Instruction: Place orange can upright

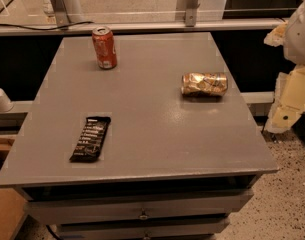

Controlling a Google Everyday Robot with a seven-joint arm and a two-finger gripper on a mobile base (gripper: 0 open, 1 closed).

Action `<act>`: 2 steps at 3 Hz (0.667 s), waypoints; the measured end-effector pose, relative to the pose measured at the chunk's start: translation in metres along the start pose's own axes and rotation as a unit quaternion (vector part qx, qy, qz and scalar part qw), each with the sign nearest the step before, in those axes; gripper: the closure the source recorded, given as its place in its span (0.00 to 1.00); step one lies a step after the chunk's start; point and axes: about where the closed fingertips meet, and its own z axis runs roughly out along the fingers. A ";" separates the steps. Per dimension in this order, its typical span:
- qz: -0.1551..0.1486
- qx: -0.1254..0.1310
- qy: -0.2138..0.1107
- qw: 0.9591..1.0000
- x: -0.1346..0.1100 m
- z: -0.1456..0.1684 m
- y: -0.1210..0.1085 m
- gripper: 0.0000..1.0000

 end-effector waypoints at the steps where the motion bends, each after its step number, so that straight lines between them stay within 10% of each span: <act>1: 0.000 0.000 0.000 1.000 0.000 0.000 0.000 0.00; 2: -0.010 0.000 -0.011 1.000 -0.007 0.009 -0.005 0.00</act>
Offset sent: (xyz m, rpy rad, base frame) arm 0.0200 0.0150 -0.0186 0.0332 0.0026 0.0595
